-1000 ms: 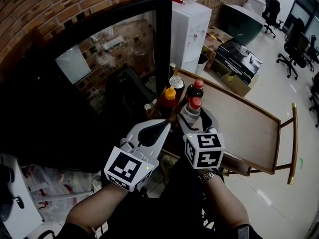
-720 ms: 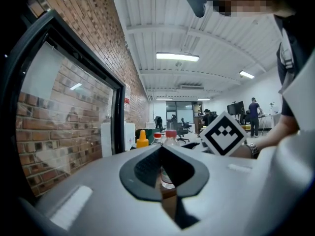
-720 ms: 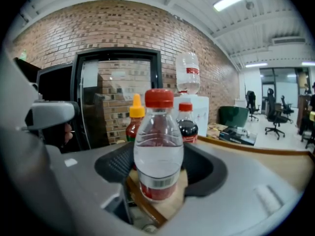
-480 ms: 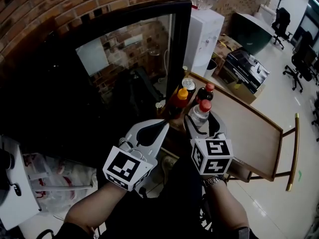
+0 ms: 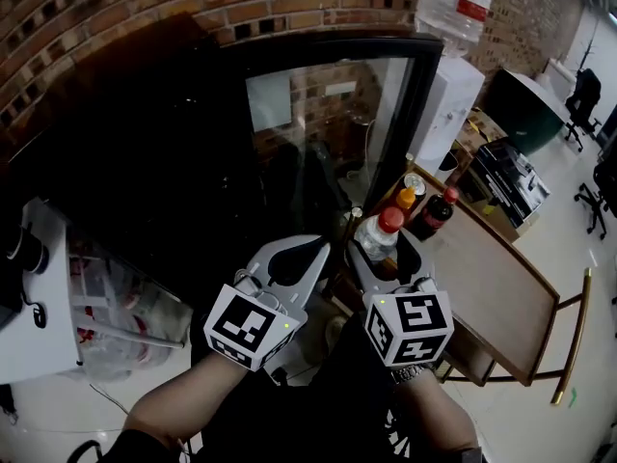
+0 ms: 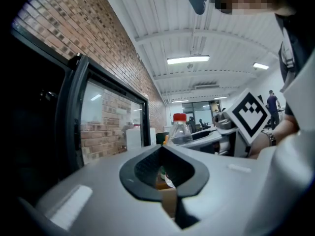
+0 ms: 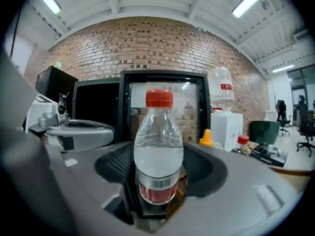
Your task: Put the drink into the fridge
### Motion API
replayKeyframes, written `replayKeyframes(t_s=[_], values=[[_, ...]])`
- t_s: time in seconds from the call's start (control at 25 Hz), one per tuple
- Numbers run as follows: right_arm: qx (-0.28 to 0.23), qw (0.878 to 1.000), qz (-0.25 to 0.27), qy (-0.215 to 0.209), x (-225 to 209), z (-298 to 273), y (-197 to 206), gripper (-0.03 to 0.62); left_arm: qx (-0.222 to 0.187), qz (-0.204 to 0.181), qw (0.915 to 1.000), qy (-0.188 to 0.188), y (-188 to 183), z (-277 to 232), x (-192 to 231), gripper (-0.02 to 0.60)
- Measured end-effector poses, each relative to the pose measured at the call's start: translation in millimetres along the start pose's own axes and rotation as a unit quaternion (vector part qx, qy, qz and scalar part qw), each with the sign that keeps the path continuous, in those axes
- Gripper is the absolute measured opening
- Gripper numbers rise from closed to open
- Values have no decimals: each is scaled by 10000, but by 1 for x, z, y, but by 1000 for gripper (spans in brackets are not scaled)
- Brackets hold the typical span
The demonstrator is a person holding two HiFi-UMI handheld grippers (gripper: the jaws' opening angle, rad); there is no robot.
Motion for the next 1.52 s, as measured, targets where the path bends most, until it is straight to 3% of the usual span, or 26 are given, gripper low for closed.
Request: replayKeyframes(t_s=[0.44, 0.64, 0.96, 1.24, 1.52], values=[[-186, 9903, 311, -1344, 123, -28, -22, 299, 126, 28, 9921, -1246, 6, 105, 56, 3], [-168, 9806, 450, -1902, 185, -45, -25, 299, 151, 74, 9819, -1886, 11, 161, 86, 3], [-120, 9596, 713, -2719, 279, -76, -23, 300, 152, 221, 9576, -2867, 23, 243, 134, 3], [-145, 9466, 835, -3111, 345, -118, -27, 301, 263, 322, 9412, -3354, 39, 284, 170, 3], [-168, 9399, 887, -3294, 381, -150, -27, 300, 359, 265, 9300, -3649, 46, 303, 182, 3]])
Point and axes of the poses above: the fingertips, and each gripper's own axes: z backward along the fingers, x to its left, y out of its underside, the point moved 4 cm from there along z, backward along the fingers, and after that the axes turned 9 degrees about y, right-handed, at the moved point
